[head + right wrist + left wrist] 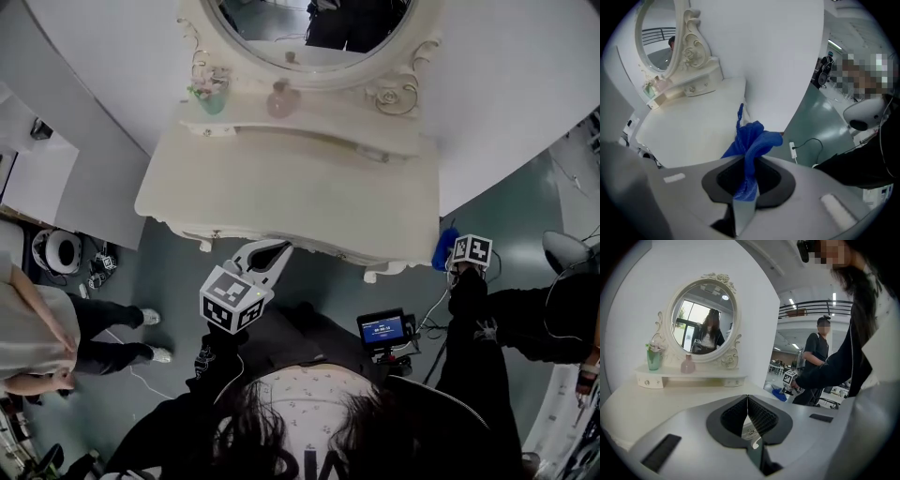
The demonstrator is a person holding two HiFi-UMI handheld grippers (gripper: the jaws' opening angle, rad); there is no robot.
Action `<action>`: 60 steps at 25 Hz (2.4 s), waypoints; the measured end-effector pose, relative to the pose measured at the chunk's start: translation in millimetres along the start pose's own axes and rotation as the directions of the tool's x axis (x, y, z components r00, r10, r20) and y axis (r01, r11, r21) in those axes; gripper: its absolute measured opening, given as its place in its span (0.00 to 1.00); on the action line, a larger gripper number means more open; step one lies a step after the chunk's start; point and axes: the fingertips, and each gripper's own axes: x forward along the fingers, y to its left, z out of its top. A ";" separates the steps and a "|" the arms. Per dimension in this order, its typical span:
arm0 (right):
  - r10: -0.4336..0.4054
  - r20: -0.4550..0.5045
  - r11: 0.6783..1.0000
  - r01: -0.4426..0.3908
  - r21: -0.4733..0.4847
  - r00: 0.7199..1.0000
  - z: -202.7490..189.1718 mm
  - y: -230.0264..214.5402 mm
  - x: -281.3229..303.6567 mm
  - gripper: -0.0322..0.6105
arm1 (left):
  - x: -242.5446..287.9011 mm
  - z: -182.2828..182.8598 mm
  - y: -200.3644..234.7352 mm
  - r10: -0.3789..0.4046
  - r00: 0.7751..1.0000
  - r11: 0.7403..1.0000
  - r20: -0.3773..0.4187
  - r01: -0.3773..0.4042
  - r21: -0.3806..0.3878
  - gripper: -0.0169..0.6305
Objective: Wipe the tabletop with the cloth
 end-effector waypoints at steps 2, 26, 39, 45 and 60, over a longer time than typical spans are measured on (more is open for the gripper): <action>-0.016 -0.006 1.000 0.016 0.016 1.000 -5.2 -8.6 -0.2 0.15 | 0.0 0.7 -0.8 -0.001 1.000 1.000 -0.001 0.001 0.003 0.03; -0.049 0.001 0.998 0.049 0.040 0.999 -10.8 -8.8 -10.8 0.14 | -23.1 -2.1 6.9 0.027 1.000 1.000 0.015 -0.027 0.000 0.03; 0.074 0.137 0.995 -0.065 -0.072 0.988 56.9 47.8 -34.8 0.14 | -42.5 -11.4 8.9 0.065 0.998 0.998 0.025 -0.064 -0.013 0.03; 0.200 0.214 0.973 -0.167 -0.162 0.956 87.1 116.2 -57.0 0.14 | -60.9 -17.1 13.8 0.098 0.995 0.995 0.032 -0.097 -0.030 0.03; 0.544 0.221 0.799 -0.420 -0.430 0.809 34.4 324.0 -145.2 0.14 | -138.9 -51.6 3.9 0.131 0.991 0.990 0.031 -0.129 -0.052 0.03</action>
